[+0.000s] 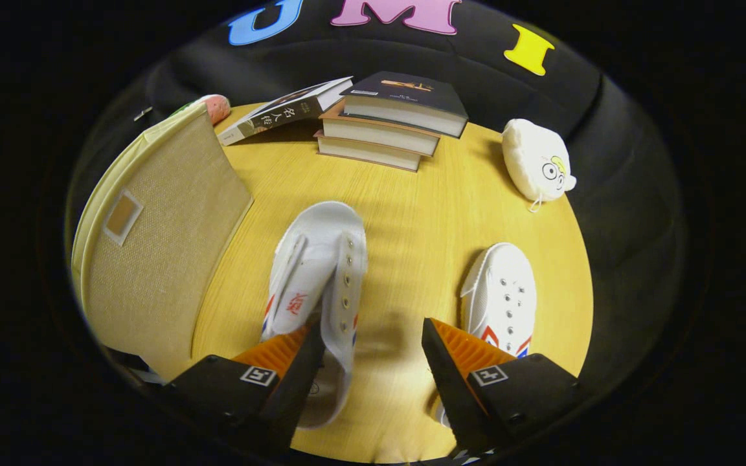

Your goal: Open the storage box then place both shoes into the box .Put the left shoe in first, then the right shoe, with the right side of both shoes facing outward in a uniform manner.

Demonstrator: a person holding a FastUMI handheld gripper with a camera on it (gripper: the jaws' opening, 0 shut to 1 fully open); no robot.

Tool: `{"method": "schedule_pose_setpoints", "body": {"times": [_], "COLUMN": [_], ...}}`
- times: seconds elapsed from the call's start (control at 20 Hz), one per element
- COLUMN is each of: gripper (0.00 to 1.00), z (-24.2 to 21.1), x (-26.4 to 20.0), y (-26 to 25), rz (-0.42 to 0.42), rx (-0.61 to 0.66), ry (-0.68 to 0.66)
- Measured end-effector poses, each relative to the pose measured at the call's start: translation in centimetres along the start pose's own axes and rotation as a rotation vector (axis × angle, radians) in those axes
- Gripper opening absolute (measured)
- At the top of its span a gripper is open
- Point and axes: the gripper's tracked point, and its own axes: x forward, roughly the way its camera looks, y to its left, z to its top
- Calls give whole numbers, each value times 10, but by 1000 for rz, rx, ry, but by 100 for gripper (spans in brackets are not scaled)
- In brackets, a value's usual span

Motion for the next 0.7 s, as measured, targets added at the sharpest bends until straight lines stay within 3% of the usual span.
{"method": "schedule_pose_setpoints", "body": {"times": [0.1,0.25,0.35,0.45,0.7], "gripper": [75,30,23,8,6], "z": [1,-8,-7,-5,-8], "x": [7,16,20,19,1], "y": [6,19,21,20,31], "rz": [29,78,94,102,146], "rx": [53,189,300,391,466], "ry": [10,69,88,80,121]}}
